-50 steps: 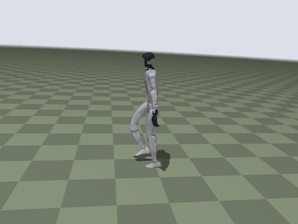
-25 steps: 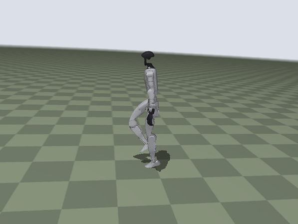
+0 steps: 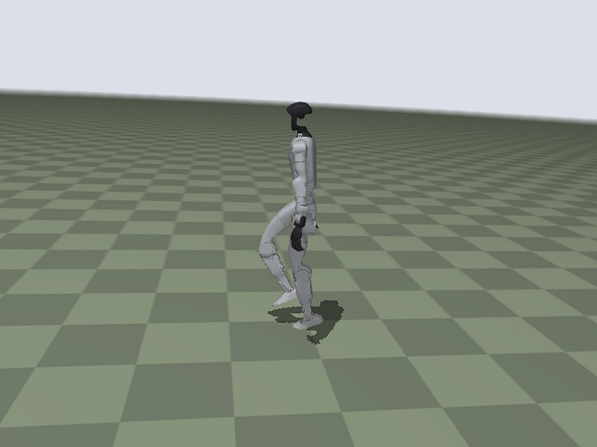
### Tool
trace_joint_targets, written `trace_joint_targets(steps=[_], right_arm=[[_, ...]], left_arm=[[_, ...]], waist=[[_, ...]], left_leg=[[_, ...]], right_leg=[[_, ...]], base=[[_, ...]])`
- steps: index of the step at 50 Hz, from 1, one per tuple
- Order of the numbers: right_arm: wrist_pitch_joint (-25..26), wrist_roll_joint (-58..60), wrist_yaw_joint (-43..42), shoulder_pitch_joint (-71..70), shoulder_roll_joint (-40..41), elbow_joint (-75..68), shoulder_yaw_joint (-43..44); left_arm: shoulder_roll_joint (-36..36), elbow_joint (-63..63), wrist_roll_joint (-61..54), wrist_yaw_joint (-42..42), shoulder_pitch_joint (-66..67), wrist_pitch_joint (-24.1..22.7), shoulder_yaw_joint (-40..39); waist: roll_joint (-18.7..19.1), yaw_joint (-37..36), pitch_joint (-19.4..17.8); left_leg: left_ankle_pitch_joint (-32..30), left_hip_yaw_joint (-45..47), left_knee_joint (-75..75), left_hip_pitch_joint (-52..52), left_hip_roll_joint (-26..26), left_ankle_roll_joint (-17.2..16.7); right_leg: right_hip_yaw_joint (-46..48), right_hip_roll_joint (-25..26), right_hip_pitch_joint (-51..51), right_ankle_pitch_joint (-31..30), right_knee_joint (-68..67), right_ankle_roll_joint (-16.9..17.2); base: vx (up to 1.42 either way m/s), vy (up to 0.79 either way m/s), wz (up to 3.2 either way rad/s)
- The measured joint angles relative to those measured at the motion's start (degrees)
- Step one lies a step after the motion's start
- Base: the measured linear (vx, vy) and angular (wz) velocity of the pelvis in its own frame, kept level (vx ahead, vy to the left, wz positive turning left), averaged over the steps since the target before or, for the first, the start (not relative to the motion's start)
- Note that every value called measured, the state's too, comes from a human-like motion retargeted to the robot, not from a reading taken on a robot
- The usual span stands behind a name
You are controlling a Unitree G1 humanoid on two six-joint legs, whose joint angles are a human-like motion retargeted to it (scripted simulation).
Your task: Upper body actions
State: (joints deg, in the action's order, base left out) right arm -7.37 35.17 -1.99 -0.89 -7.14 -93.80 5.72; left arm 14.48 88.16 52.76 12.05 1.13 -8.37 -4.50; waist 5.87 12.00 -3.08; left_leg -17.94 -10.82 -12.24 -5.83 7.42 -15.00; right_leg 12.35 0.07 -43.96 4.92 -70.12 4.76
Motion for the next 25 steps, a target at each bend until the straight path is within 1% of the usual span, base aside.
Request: trace_joint_targets(steps=[1, 2, 3, 4, 5, 6, 7, 8, 10, 12, 13, 14, 15, 17, 18, 19, 20, 21, 22, 23, 24, 25], right_arm=[[0.2, -0.17, 0.23, -0.02, 0.22, 0.44, 0.32], [0.26, -0.29, 0.54, -0.06, 0.29, 0.85, 0.67], [0.07, -0.3, 1.03, -0.11, 0.07, 1.18, 1.06], [0.68, -0.13, 1.66, 0.41, 0.09, 0.84, 1.43], [1.68, 0.14, 2.37, 1.22, 0.23, 0.16, 1.78], [5.06, 0.6, 3.75, 1.34, 0.63, -0.58, 2.38], [7.83, 0.68, 5.17, 1.14, 0.92, -1.33, 2.53], [9.39, -0.01, 6.65, 0.29, 1.01, -2.1, 1.79], [7.74, -1.5, 5.84, -0.47, 0.79, -3.61, 0.68], [5.98, 0.64, 3.68, -0.47, 0.57, -3.26, 1.76], [6.38, 2.45, 2.46, 0.29, 0.49, -2.21, 2.72], [6.41, 3.75, 0.73, 1.04, 0.39, -1.23, 3.04], [6.25, 4.78, -1.26, 1.79, 0.29, -0.29, 3.04], [4.36, 3.0, -5.17, 2.63, -0.6, -0.4, 4.01], [3.04, 1.15, -6.25, 3.01, -1.08, -0.67, 4.63], [1.5, -0.8, -6.73, 3.14, -1.48, -0.83, 5.11], [-0.16, -2.8, -6.91, 3.15, -1.86, -0.93, 5.53], [-1.86, -4.81, -6.48, 2.27, -1.87, -0.75, 5.8], [-3.54, -6.65, -5.98, 1.69, -1.66, -0.54, 5.93], [-5.14, -8.18, -5.33, 1.73, -1.02, -0.29, 5.78], [-6.21, -9.57, -4.75, 1.57, -0.38, -0.1, 5.28], [-7.02, -10.89, -4.19, 1.32, 0.26, 0.06, 4.6]], left_arm=[[0.61, -0.52, -0.24, 0.61, -0.35, 0.77, 0.6], [1.05, -1.02, -0.69, 0.87, -0.7, 1.45, 1.25], [1.18, -1.46, -1.56, 0.41, -1.04, 1.94, 2.01], [0.68, -1.43, -1.77, -0.66, -0.62, 2.68, 2.44], [-0.13, -1.16, -1.64, -2.04, 0.18, 3.55, 2.7], [-1.6, -0.41, -0.88, -4.61, 0.28, 5.75, 1.29], [-2.66, 0.12, -0.42, -6.98, 0.21, 7.67, -0.1], [-2.91, 0.21, -0.54, -8.94, -0.19, 9.0, -1.48], [-3.71, 0.1, -2.75, -7.45, 1.15, 8.71, -1.96], [-5.1, 1.16, -5.09, -4.45, 2.46, 6.68, -0.7], [-5.57, 1.63, -5.92, -4.58, 3.11, 6.29, 0.5], [-6.12, 1.95, -5.94, -5.37, 3.86, 6.28, 0.84], [-6.7, 2.19, -5.55, -6.48, 4.66, 6.47, 0.75], [-7.29, 2.85, -3.16, -9.35, 5.08, 5.41, 2.12], [-7.04, 2.92, -2.03, -10.25, 4.96, 4.33, 3.43], [-6.88, 2.53, -0.88, -10.12, 4.58, 3.3, 4.56], [-6.76, 1.9, 0.29, -9.48, 4.06, 2.28, 5.6], [-6.2, 0.78, 2.17, -7.55, 2.59, 1.74, 5.33], [-5.63, -0.28, 3.98, -5.39, 1.46, 1.39, 4.99], [-5.04, -1.25, 5.66, -2.78, 1.01, 1.43, 4.51], [-4.39, -1.89, 6.7, -0.29, 0.45, 1.63, 4.0], [-3.72, -2.39, 7.43, 2.14, -0.16, 1.91, 3.47]], waist=[[-0.06, -0.37, 0.3], [-0.38, -0.56, 0.7], [-1.19, -0.39, 1.28], [-2.15, 0.3, 2.67], [-3.18, 1.23, 4.46], [-3.82, 2.57, 5.66], [-4.41, 3.64, 6.16], [-4.93, 4.17, 5.25], [-8.01, -1.5, 4.3], [-6.25, -2.22, 4.77], [-4.17, -0.13, 5.37], [-2.42, 0.44, 5.89], [-0.85, 0.26, 6.37], [4.13, 1.72, 6.42], [6.31, 2.02, 5.92], [7.46, 2.46, 4.88], [8.1, 2.98, 3.57], [7.1, 4.11, 2.21], [6.33, 4.78, 1.02], [6.05, 4.52, 0.15], [5.51, 4.04, -0.67], [4.85, 3.47, -1.47]], left_leg=[[1.52, -1.19, -1.19, -1.06, -1.66, 2.64], [5.53, -1.98, -2.7, -1.95, -2.34, 5.63], [14.55, -1.99, -4.85, -2.51, -1.06, 9.33], [21.28, -1.71, -7.78, -2.85, 1.66, 15.26], [26.85, -1.29, -11.11, -3.07, 5.12, 22.3], [28.5, -2.16, -14.12, -4.24, 6.72, 23.15], [29.86, -2.55, -17.42, -5.57, 7.79, 23.12], [30.66, -1.97, -21.29, -7.22, 7.81, 21.31], [30.68, 5.29, -23.7, -8.41, 7.23, 20.71], [28.38, 4.42, -18.96, -6.19, 5.16, 20.87], [25.93, 1.82, -14.89, -3.91, 4.89, 21.61], [22.73, 1.29, -11.44, -3.0, 3.43, 20.57], [19.14, 1.81, -8.3, -2.78, 1.37, 18.63], [6.37, -0.97, 0.56, -0.21, -2.92, 13.28], [-1.85, -3.06, 3.82, 0.56, -5.08, 8.93], [-7.57, -0.17, 5.84, 0.82, -6.67, 4.49], [-12.04, 5.21, 7.25, 0.82, -7.99, 0.0], [-11.01, 8.6, 7.6, -0.02, -6.47, 0.0], [-9.88, 9.5, 7.98, -0.55, -6.37, 0.0], [-8.55, 5.44, 8.42, -0.43, -9.13, 0.0], [-6.94, 5.55, 8.24, -0.66, -11.58, 1.65], [-5.19, 7.73, 7.77, -1.06, -13.87, 4.12]], right_leg=[[0.69, 1.26, 1.26, -0.92, 5.02, -1.47], [0.49, 1.9, 2.18, -1.34, 9.17, -2.15], [-1.49, 1.34, 2.44, -0.76, 11.57, -1.29], [-3.38, 0.3, 2.59, -0.66, 13.43, 0.03], [-5.22, -0.97, 2.68, -0.78, 15.03, 1.59], [-5.28, -3.32, 2.49, -0.65, 16.25, 2.42], [-5.49, -4.86, 2.43, -0.81, 17.4, 3.28], [-6.02, -4.77, 2.63, -1.54, 18.44, 4.2], [-10.49, -1.45, 2.71, -3.26, 17.92, 4.86], [-6.76, -1.76, 0.34, -2.81, 13.46, 4.25], [-3.13, -3.12, -0.63, -2.01, 11.04, 4.17], [-1.33, -2.48, -1.78, -1.76, 9.2, 4.12], [-0.45, -0.84, -3.03, -1.79, 7.65, 4.07], [4.86, -0.85, -4.63, -0.61, 4.38, 3.82], [7.72, -1.55, -4.88, 0.22, 2.74, 3.54], [9.33, -3.88, -4.98, 1.39, 0.3, 3.5], [10.33, -7.02, -5.01, 2.73, -2.55, 3.58], [9.44, -11.61, -6.04, 3.37, -5.41, 3.9], [9.63, -14.51, -6.27, 3.95, -7.23, 3.29], [11.99, -14.04, -4.91, 4.41, -6.95, 0.81], [13.21, -13.3, -3.93, 4.61, -6.5, -0.72], [13.87, -12.43, -3.14, 4.69, -5.96, -1.76]], base=[[-0.14, -0.24, -0.19], [-0.15, -0.51, 0.23], [0.06, -0.33, 0.67], [0.32, -0.24, 1.12], [0.43, -0.21, 1.37], [0.34, -0.16, 1.27], [0.08, -0.1, 0.77], [0.0, -0.12, -0.39], [-0.02, -0.11, -1.88], [-0.04, -0.01, -0.48], [0.05, 0.04, 0.49], [0.09, 0.07, 0.06], [0.05, 0.13, -0.29], [0.0, 0.2, 0.28], [-0.09, 0.3, 0.59], [-0.18, 0.41, 0.6], [-0.38, 0.59, 0.81], [-0.48, 0.52, 0.88], [-0.48, 0.1, 0.66], [-0.34, -0.31, 0.22], [-0.24, -0.52, -0.09], [-0.12, -0.3, -0.08]])
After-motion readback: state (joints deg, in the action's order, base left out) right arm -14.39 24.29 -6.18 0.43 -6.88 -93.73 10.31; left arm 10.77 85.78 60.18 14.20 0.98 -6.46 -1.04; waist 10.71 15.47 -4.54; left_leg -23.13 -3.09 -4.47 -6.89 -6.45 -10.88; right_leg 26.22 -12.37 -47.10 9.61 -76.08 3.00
